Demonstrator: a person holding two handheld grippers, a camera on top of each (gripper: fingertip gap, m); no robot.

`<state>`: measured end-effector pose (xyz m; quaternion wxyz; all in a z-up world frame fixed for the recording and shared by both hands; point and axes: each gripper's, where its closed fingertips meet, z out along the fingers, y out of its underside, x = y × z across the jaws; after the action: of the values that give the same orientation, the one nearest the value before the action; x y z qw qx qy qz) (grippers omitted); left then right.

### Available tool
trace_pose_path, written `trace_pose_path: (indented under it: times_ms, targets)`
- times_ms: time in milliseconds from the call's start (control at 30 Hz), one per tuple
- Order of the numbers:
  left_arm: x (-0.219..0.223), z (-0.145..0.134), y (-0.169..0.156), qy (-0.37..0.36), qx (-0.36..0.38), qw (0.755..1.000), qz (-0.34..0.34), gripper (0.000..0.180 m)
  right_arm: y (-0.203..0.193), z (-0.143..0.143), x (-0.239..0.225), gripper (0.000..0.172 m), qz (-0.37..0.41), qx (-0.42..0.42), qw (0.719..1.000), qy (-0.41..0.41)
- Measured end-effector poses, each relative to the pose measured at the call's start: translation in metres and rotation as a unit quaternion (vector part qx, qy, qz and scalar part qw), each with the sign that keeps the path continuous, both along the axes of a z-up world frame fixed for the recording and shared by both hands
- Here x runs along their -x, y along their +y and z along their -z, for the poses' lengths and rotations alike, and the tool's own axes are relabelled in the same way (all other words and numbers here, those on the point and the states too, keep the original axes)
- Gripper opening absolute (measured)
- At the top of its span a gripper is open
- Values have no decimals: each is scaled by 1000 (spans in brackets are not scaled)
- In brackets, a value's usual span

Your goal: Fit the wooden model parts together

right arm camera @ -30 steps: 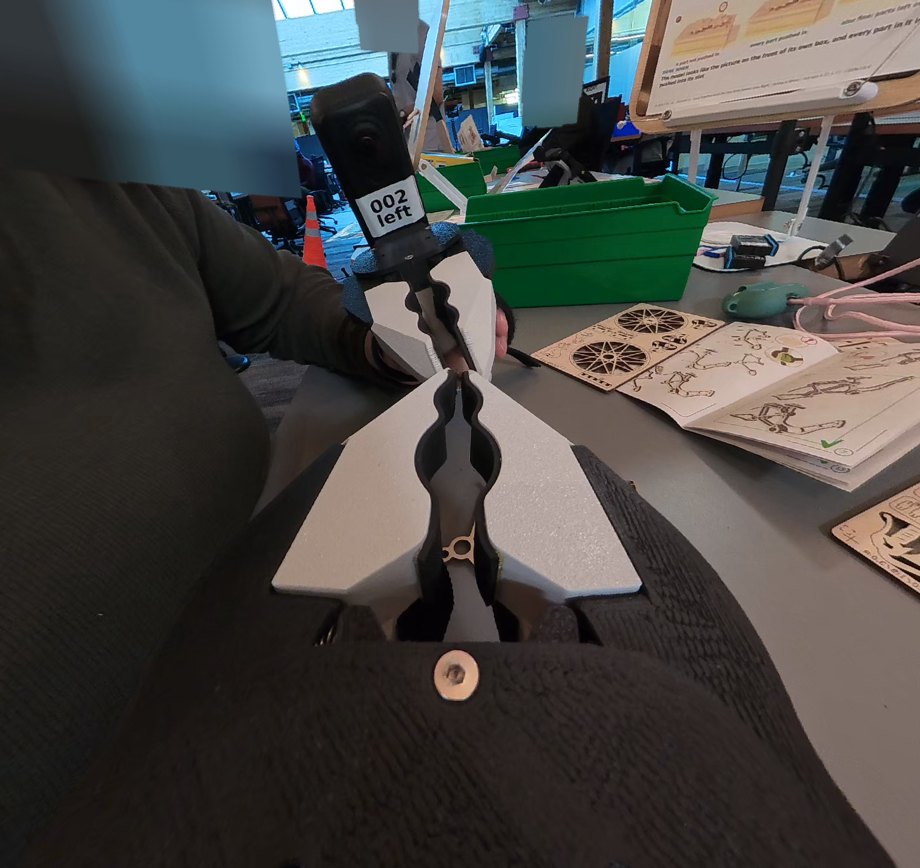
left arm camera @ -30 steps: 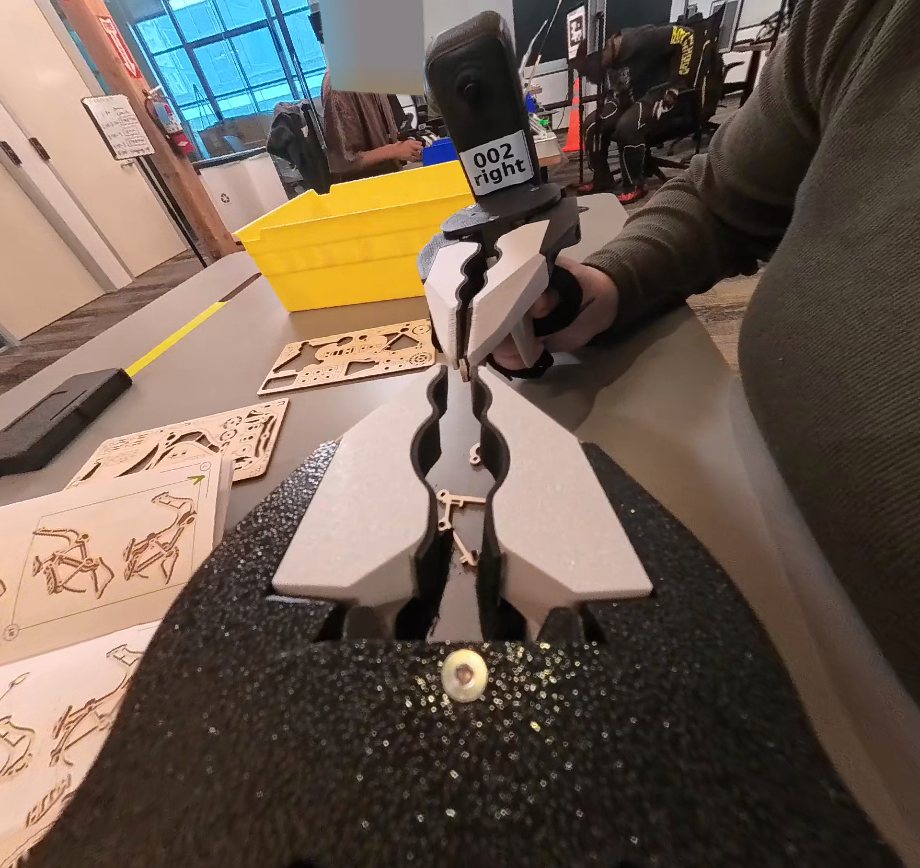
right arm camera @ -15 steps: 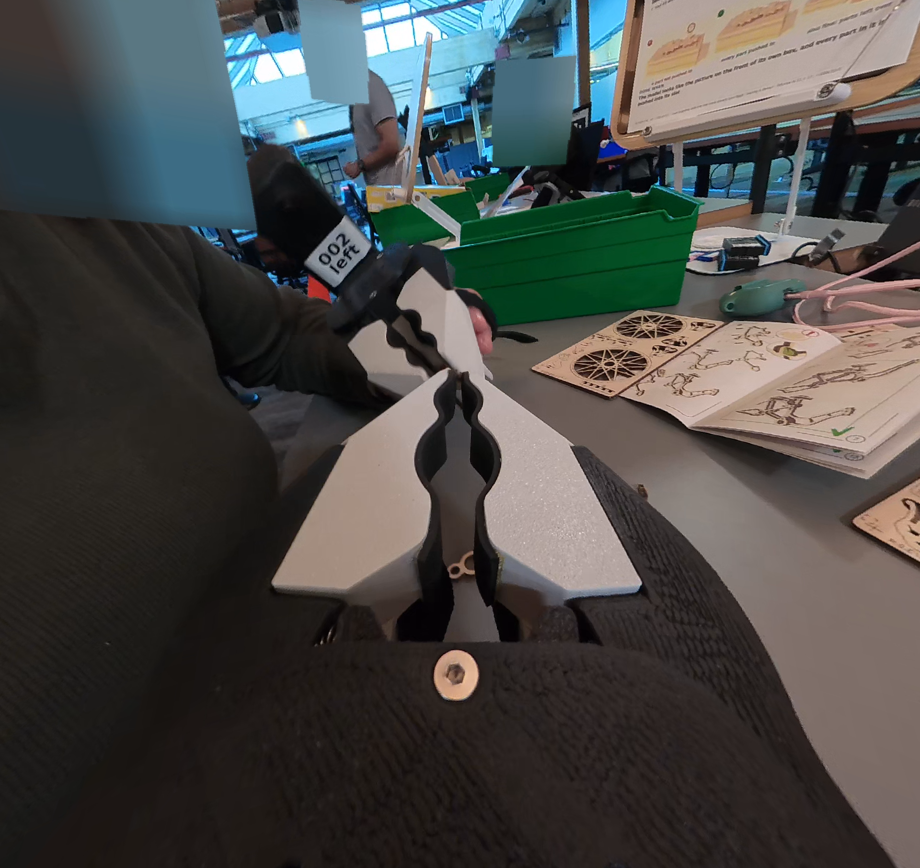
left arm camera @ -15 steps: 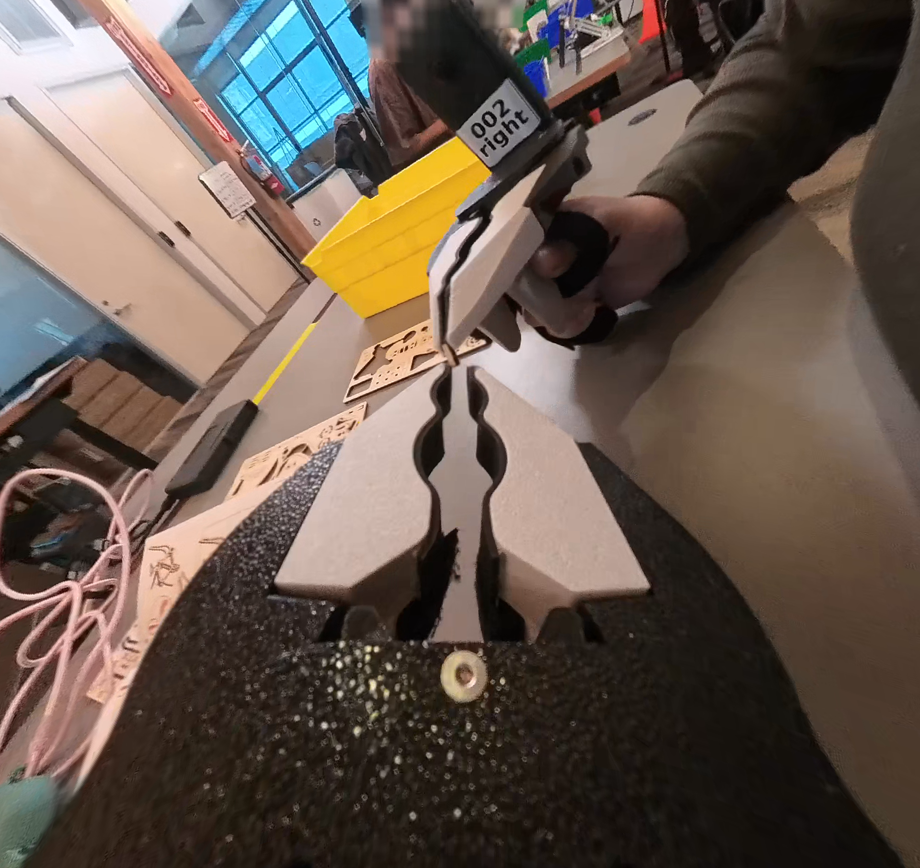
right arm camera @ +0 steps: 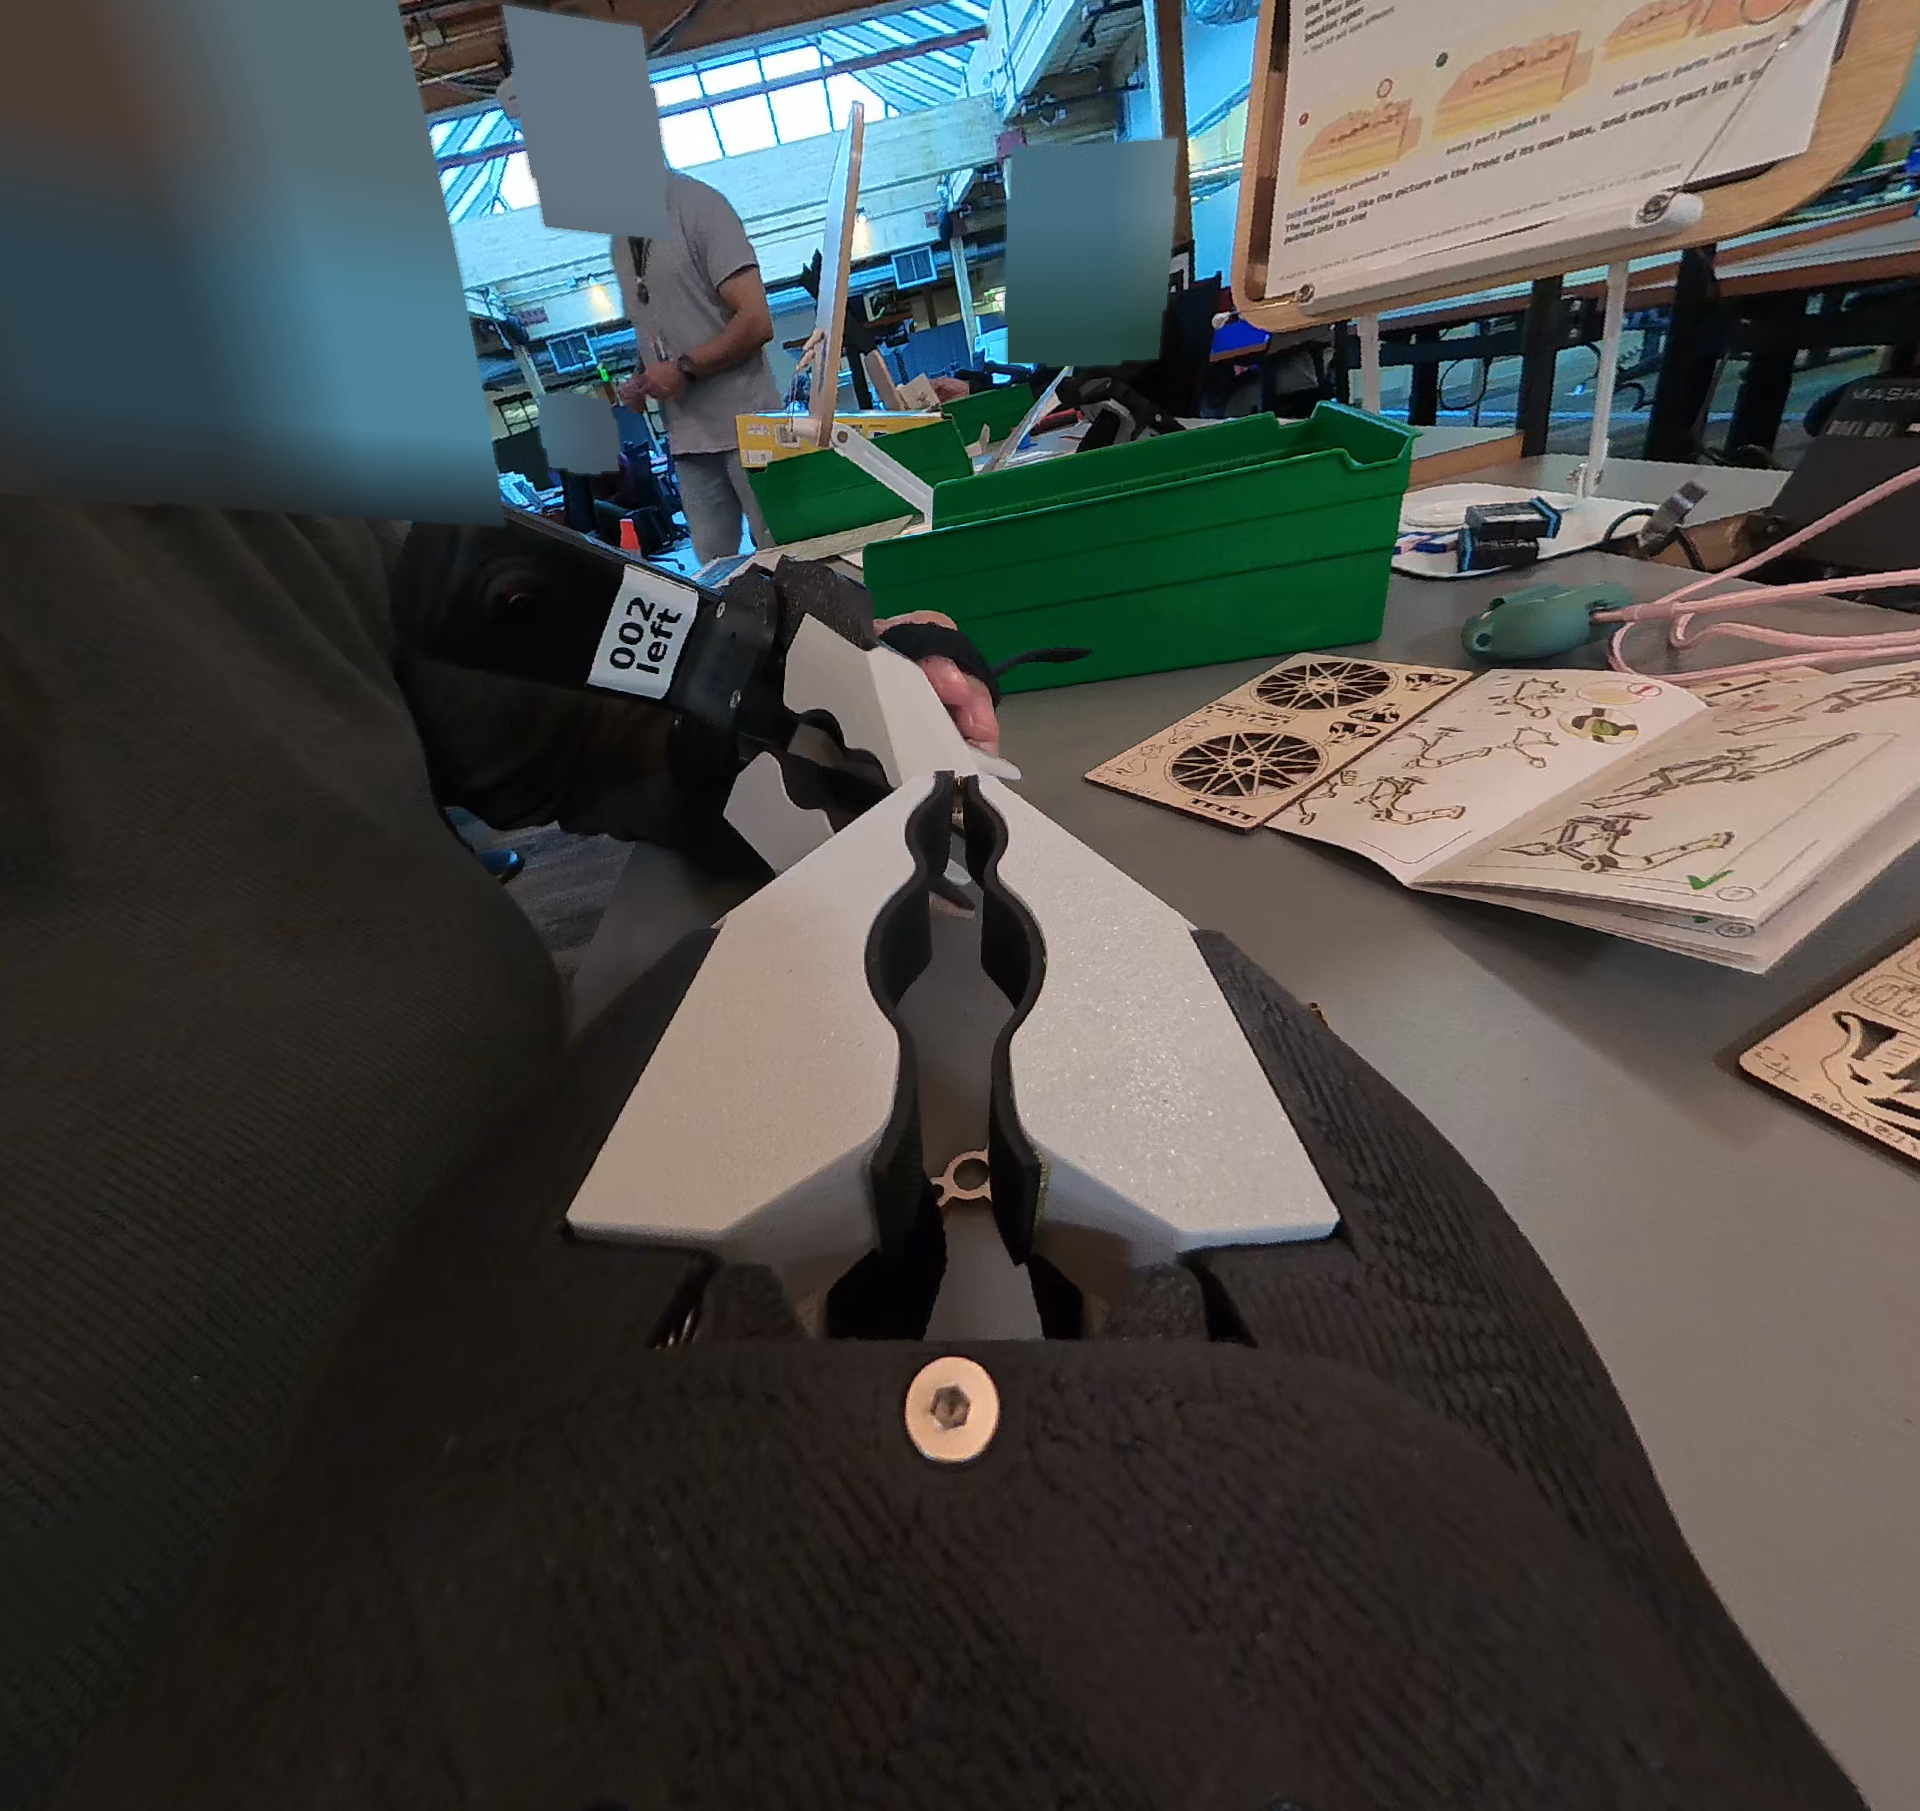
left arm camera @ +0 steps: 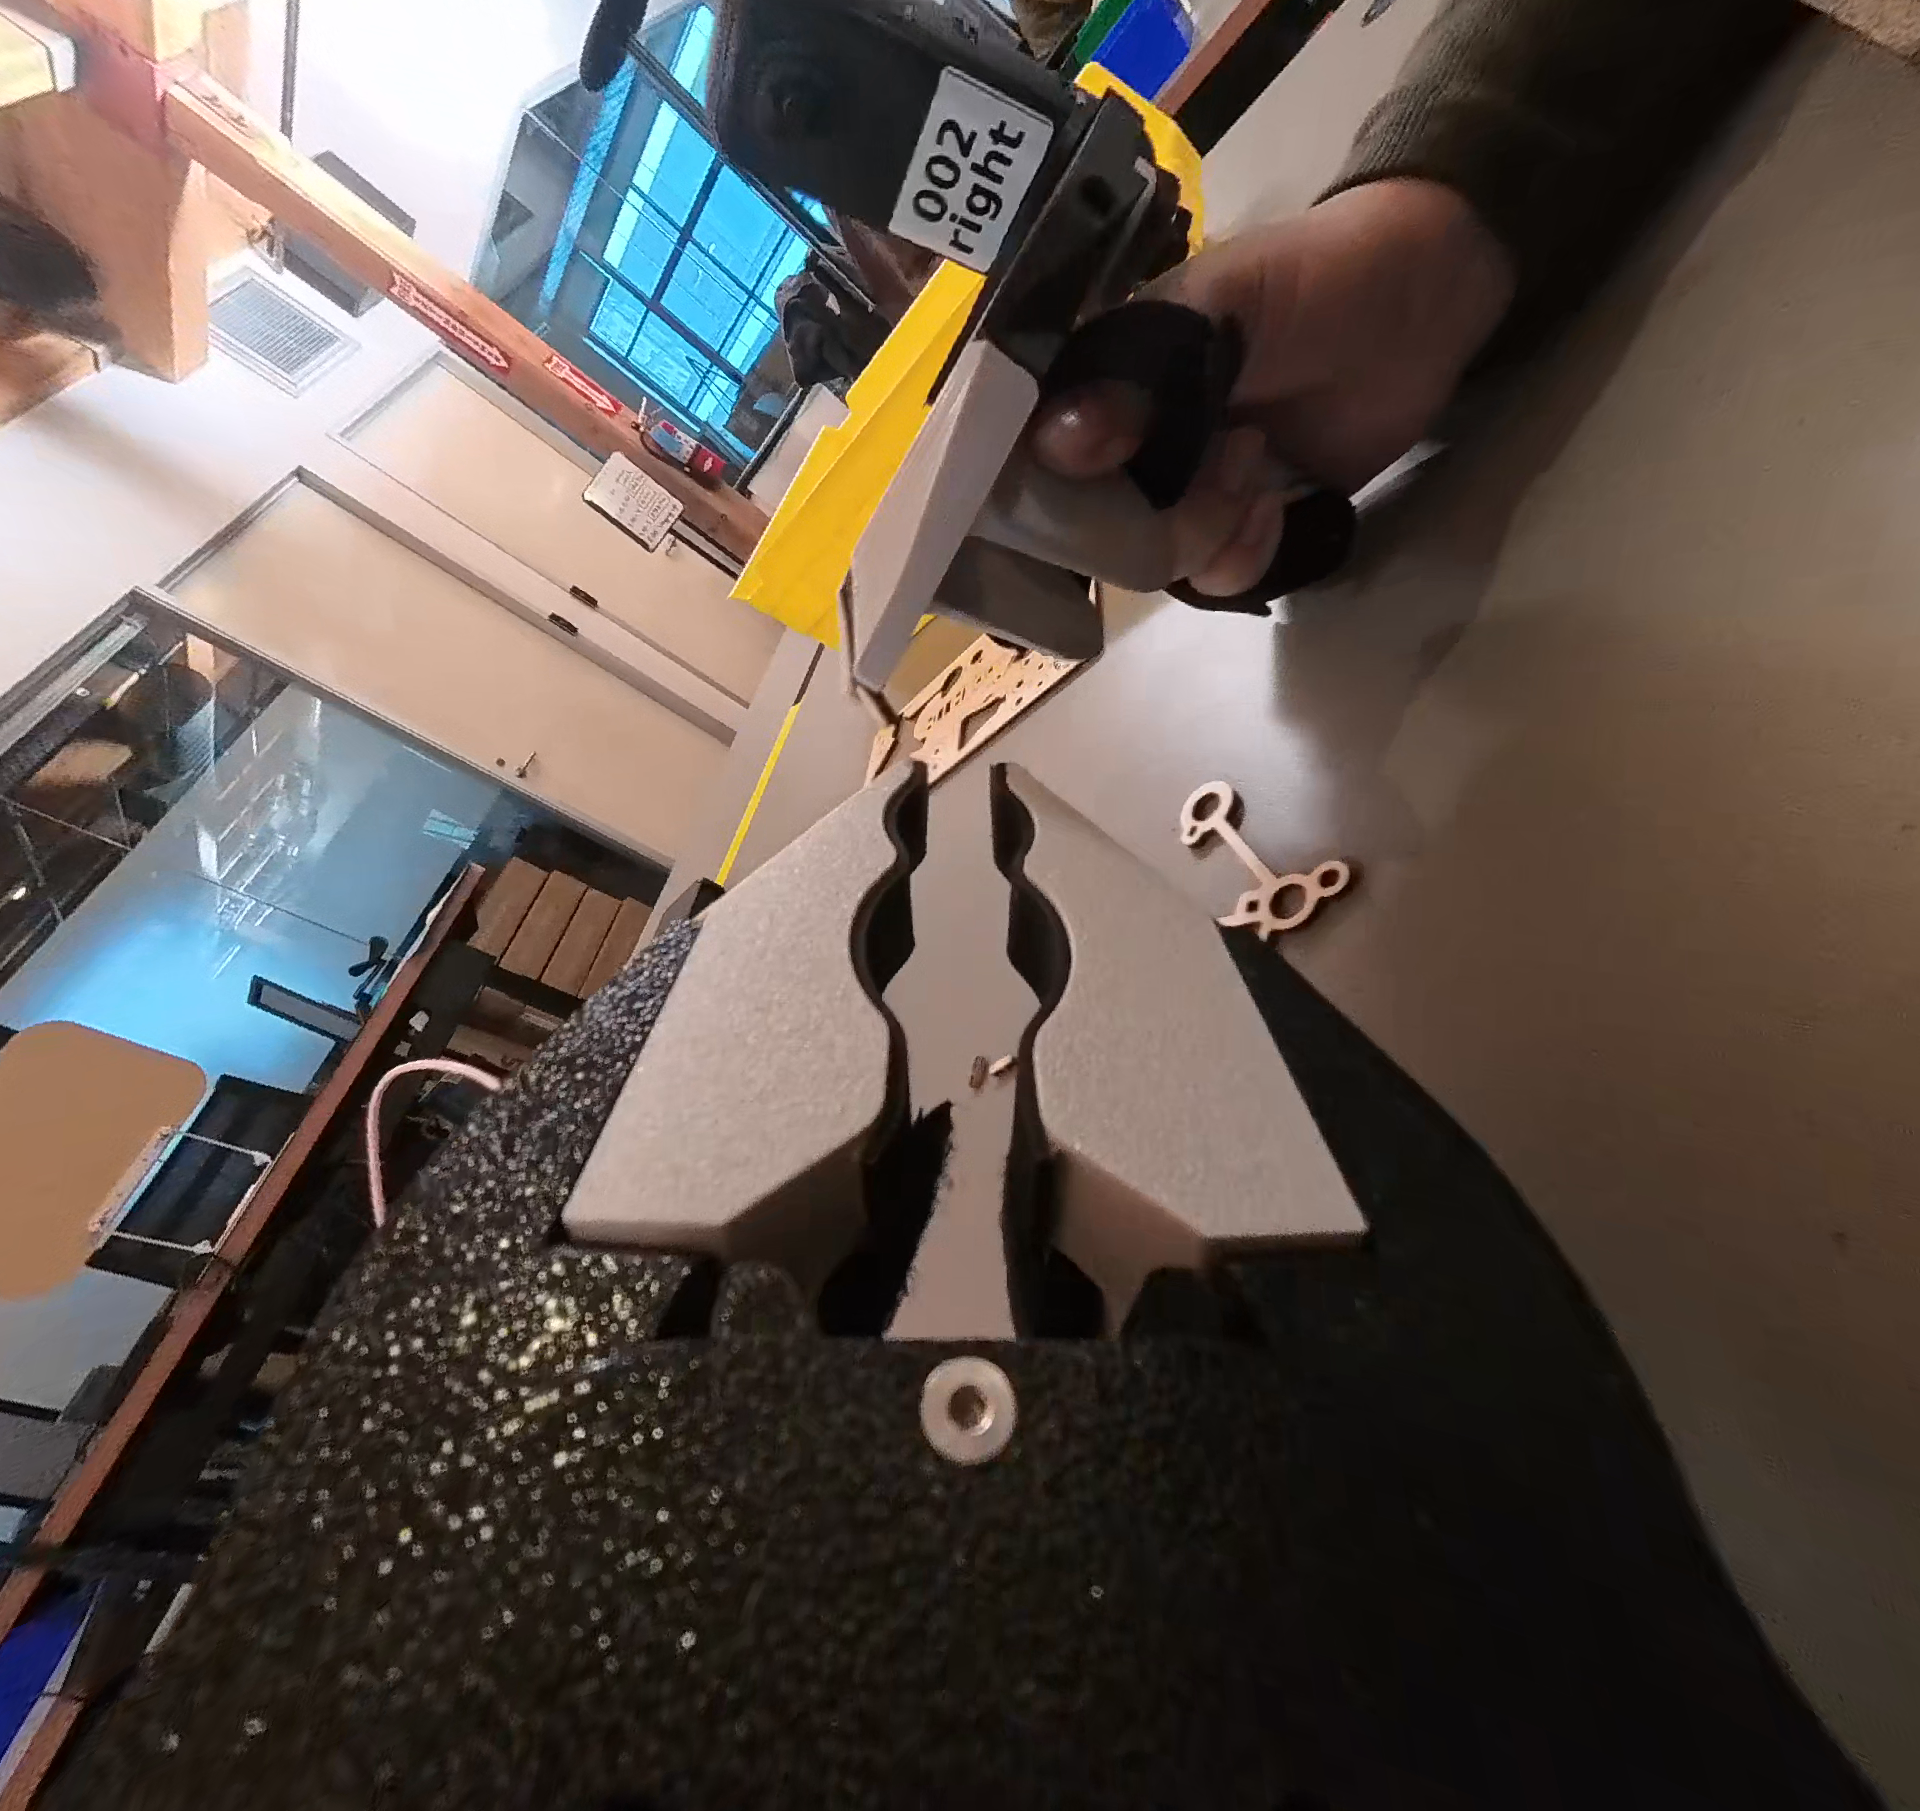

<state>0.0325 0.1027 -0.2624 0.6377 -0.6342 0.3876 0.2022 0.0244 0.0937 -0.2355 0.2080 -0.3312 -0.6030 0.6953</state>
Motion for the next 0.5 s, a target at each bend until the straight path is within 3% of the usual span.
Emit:
trace_pose_path:
  times_ms: [300, 500]
  targets:
    - [0, 3, 1, -3, 2, 1000, 2, 10, 2, 4, 2, 0, 2, 0, 1000, -12]
    - [6, 0, 1, -67, 13, 998, 7, 10, 5, 7, 3, 0, 8, -19, 1000, -11]
